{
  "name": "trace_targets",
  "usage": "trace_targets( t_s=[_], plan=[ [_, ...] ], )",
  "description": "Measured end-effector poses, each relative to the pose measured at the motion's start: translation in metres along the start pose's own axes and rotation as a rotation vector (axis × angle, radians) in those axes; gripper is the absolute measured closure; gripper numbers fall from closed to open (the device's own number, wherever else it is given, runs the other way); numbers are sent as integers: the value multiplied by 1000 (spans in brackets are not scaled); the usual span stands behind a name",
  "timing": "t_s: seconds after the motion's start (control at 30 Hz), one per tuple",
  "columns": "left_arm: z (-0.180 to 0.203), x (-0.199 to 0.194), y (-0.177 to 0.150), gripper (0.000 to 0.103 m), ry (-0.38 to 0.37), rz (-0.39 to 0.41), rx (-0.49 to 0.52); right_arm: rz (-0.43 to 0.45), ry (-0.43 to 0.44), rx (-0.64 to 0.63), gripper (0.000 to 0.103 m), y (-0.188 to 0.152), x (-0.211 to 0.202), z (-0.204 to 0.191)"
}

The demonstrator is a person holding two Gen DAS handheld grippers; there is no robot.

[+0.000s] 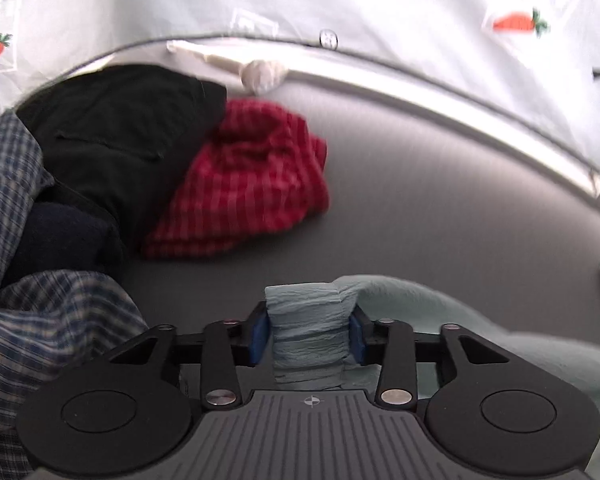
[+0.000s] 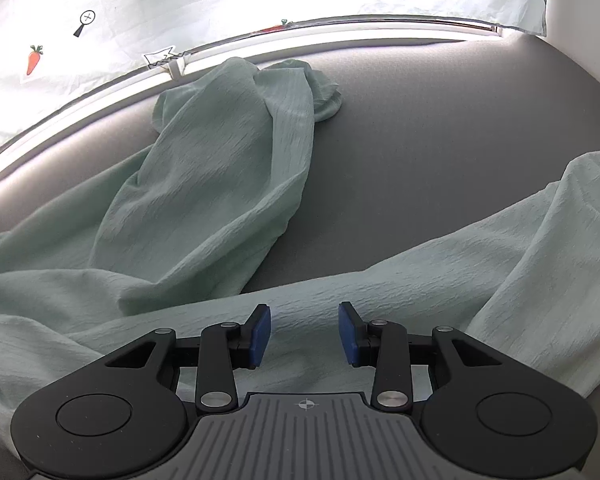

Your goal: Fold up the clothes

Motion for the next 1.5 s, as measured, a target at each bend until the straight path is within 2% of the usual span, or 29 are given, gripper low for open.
trace_targets(
  t_s=[0.03,0.07,0.13,0.27,0.43,0.53,0.63,0.7,0.73,0.77,0.8,0.83,0.9,0.97,1.07,1.23,1.37,1.47,1.5],
  plan=[
    [2,-6,-6,36,-31,18,3,2,2,-4,49,-1,-2,0],
    [4,-16,-14,31,-71,46,11,4,3,-7,46,-1,-3,-1],
    [3,-36,-32,27,-127,74,16,8,6,-17,44,-2,-6,-1],
    [-1,-64,-74,18,-253,34,-22,-5,20,-16,40,-3,-8,-2],
    [1,-91,-133,18,-322,-18,83,-23,51,-16,40,-1,-16,-4],
    [10,-96,-165,18,-409,-53,131,-22,54,-38,38,-1,-21,-5],
    [14,-84,-181,18,-374,-61,154,-23,55,-65,38,-1,-27,-7],
    [19,-81,-184,21,-350,-37,179,-20,53,-77,38,-1,-31,-8],
    [22,-81,-185,30,-347,-30,182,-18,50,-87,38,-1,-34,-9],
    [25,-80,-185,52,-336,-35,182,-18,47,-93,38,-2,-35,-9],
    [27,-76,-188,60,-301,-83,182,-19,47,-98,38,-3,-36,-10],
    [28,-73,-191,62,-274,-118,173,-23,49,-100,38,-5,-37,-10],
    [32,-77,-193,69,-256,-128,173,-30,53,-102,38,-8,-41,-11],
    [35,-90,-192,89,-202,-133,201,-36,56,-99,38,-10,-43,-10],
    [29,-109,-193,93,-129,-148,168,-43,52,-93,38,-12,-48,-8],
    [10,-147,-199,94,-102,-180,116,-40,65,-83,38,-11,-53,1],
    [-15,-168,-209,94,-48,-240,96,-53,73,-63,38,-11,-53,11],
    [-35,-174,-225,94,61,-268,125,-68,78,-46,38,-14,-53,20],
    [-45,-171,-234,94,121,-292,124,-76,78,-40,38,-15,-52,24]
  ],
)
Point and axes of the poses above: each gripper's, at about its wrist camera, not at the fingertips, and x roughly the way its jaws point, z to its right, y to its top, the point moved 9 cm from there along x, roughly the way its jaws point, and after that the axes turned 2 degrees about z, right-handed, at the moved point
